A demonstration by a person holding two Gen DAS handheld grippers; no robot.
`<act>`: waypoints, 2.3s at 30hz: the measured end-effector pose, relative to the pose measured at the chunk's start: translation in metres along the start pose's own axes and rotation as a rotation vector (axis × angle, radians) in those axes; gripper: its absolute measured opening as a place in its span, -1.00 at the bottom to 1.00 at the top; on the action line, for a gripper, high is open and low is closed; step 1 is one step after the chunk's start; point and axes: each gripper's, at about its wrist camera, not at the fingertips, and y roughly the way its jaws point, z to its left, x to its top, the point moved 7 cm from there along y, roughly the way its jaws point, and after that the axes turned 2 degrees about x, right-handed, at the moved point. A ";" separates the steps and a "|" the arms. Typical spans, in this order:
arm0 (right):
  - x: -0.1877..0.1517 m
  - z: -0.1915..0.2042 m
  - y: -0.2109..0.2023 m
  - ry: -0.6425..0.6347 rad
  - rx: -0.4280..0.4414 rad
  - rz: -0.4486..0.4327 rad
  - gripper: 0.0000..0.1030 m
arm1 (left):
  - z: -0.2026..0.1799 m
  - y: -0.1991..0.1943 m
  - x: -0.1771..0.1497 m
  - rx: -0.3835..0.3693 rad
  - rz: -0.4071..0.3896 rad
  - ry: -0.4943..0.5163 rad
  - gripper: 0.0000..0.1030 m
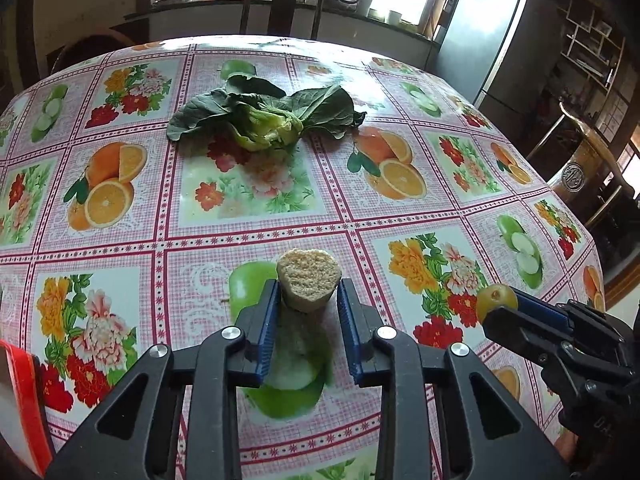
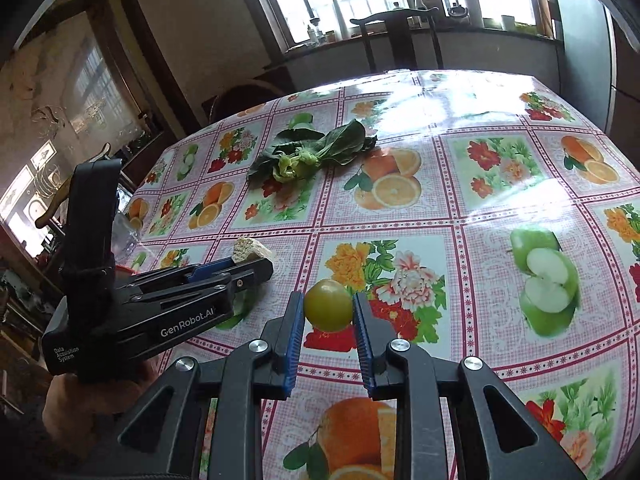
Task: Organize fruits
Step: 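Grasp the last white bread roll with the left gripper while the right grasps the green lime, then carry the bread roll and lime into the red tray and open both grippers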
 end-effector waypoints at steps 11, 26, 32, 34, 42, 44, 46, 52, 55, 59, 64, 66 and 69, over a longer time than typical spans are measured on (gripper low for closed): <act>-0.028 0.044 -0.023 -0.037 0.063 0.011 -0.53 | 0.016 -0.073 -0.043 0.043 -0.055 -0.014 -0.49; -0.071 0.115 -0.043 -0.081 0.153 0.041 -0.53 | 0.057 -0.147 -0.098 0.098 -0.107 -0.077 -0.49; -0.086 0.144 -0.042 -0.101 0.185 0.063 -0.53 | 0.074 -0.168 -0.119 0.116 -0.117 -0.108 -0.49; -0.090 0.153 -0.042 -0.113 0.193 0.070 -0.52 | 0.080 -0.174 -0.125 0.127 -0.120 -0.112 -0.49; -0.103 0.194 -0.041 -0.164 0.231 0.088 -0.52 | 0.104 -0.199 -0.147 0.148 -0.136 -0.158 -0.49; -0.106 0.202 -0.041 -0.175 0.239 0.093 -0.53 | 0.109 -0.203 -0.153 0.152 -0.137 -0.166 -0.49; -0.109 0.211 -0.039 -0.187 0.247 0.099 -0.53 | 0.115 -0.208 -0.158 0.157 -0.140 -0.176 -0.49; -0.121 0.236 -0.034 -0.220 0.269 0.120 -0.52 | 0.134 -0.224 -0.174 0.170 -0.150 -0.205 -0.49; -0.126 0.247 -0.032 -0.239 0.279 0.130 -0.53 | 0.147 -0.230 -0.183 0.182 -0.149 -0.226 -0.49; -0.131 0.263 -0.026 -0.257 0.293 0.145 -0.52 | 0.170 -0.239 -0.195 0.203 -0.149 -0.264 -0.49; -0.137 0.283 -0.019 -0.288 0.310 0.164 -0.53 | 0.197 -0.253 -0.206 0.239 -0.159 -0.307 -0.49; -0.140 0.289 -0.017 -0.303 0.310 0.170 -0.53 | 0.206 -0.257 -0.212 0.253 -0.161 -0.322 -0.48; -0.145 0.298 -0.013 -0.326 0.309 0.177 -0.53 | 0.221 -0.262 -0.220 0.270 -0.161 -0.351 -0.49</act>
